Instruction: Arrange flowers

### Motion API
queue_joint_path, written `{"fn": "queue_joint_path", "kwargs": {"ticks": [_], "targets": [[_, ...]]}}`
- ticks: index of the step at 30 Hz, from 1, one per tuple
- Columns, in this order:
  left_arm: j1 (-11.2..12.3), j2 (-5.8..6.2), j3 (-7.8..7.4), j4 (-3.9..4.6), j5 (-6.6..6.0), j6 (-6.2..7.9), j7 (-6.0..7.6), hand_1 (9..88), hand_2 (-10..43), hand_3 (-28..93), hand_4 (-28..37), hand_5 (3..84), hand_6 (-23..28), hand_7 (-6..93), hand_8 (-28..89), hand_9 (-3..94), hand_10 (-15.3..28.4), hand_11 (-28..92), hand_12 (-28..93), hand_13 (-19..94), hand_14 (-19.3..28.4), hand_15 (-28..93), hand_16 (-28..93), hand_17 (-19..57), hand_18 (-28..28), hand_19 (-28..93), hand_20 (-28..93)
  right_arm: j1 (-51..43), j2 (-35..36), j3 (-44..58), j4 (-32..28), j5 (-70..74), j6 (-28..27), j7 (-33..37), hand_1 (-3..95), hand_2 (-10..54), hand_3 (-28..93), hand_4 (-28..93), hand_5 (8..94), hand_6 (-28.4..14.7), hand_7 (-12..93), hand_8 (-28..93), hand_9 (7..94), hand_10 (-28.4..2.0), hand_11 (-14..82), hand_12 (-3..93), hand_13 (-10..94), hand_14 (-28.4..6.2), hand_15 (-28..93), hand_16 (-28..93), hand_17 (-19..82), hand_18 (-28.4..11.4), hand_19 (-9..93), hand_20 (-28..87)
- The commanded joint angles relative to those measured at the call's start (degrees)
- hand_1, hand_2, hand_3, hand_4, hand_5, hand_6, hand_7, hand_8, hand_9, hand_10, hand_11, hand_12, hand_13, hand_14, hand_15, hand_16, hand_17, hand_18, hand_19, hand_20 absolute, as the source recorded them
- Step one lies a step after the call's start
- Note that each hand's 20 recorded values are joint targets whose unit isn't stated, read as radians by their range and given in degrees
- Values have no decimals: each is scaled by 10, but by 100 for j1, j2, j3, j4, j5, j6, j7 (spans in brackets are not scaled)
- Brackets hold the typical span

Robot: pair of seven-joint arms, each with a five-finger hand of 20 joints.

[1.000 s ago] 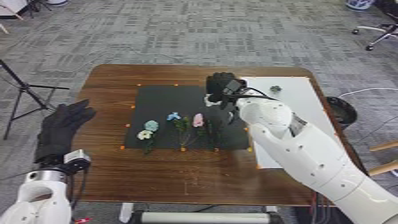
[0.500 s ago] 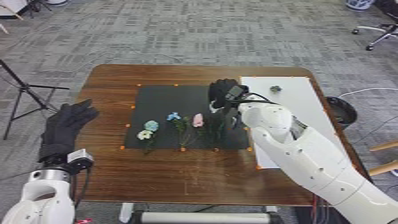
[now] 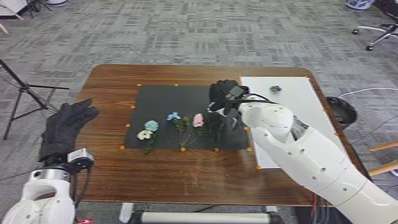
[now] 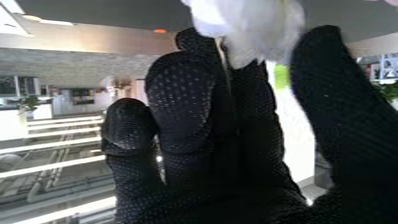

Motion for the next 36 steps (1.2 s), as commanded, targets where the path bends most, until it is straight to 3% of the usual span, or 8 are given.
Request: {"fn": "queue_joint_path", "kwargs": {"ticks": [1,8,11,14,21,27,33,36], "targets": [[10,-9,1,-8,-33,-5,-23,186,106,674,-283,519,29,166,-64,499,152,256,164,392,190,231,23,60,129,113,174,97,84,144,-195,103,-179,9,380,-95,639,-121,696,-12,137,-84,727,-136,145,168,765,-86,609,307,409,-223,854,558],[72,7,-31,-45,-37,26,-55,186,106,673,-283,519,29,166,-63,499,152,255,164,392,191,231,24,60,129,114,175,221,363,666,-688,826,-741,336,332,-95,630,-113,659,-18,121,-82,683,-142,121,167,739,-105,603,305,383,-234,833,563],[53,17,-19,-39,-27,22,-70,187,106,671,-283,519,29,166,-64,500,152,256,164,392,191,231,24,60,129,114,174,261,453,873,-713,727,-480,461,304,-95,639,-119,647,-21,111,-78,676,-146,116,169,730,-112,601,302,374,-238,825,567],[29,22,-10,-23,-22,-3,-81,186,106,674,-283,519,28,166,-64,500,152,256,164,392,191,230,23,60,129,114,175,345,418,1028,-418,393,-285,680,295,-95,642,-119,628,-24,102,-75,659,-154,108,169,725,-115,597,300,367,-240,818,567],[38,26,-30,-41,-3,-68,-109,186,107,672,-283,519,29,167,-64,499,153,256,164,392,191,230,24,60,129,113,174,354,96,1530,565,-544,-1323,954,286,-95,658,-123,440,-54,46,-49,464,-182,56,173,691,-133,597,286,347,-249,803,570],[36,28,-44,-45,-16,-60,-146,187,106,672,-283,519,28,166,-64,499,152,255,164,393,190,230,24,60,129,112,174,120,-228,1967,1113,-1406,-1569,857,296,-95,651,-127,417,-56,46,-45,426,-183,47,169,696,-129,607,273,352,-254,813,568],[-15,2,-18,-38,1,-92,-105,188,107,671,-283,520,29,167,-64,499,152,256,164,392,191,229,23,60,129,112,175,-39,-481,2294,1391,-1800,-1395,928,294,-95,652,-130,396,-60,46,-44,380,-200,36,166,693,-129,616,269,353,-256,818,567],[-14,-13,-9,-44,-3,-59,-87,188,107,671,-283,520,29,167,-64,499,152,255,164,392,191,229,23,60,129,112,174,-165,-507,2299,1476,-1869,-877,803,307,-95,649,-136,410,-46,63,-45,420,-195,47,169,696,-128,629,264,358,-255,824,566]]}}
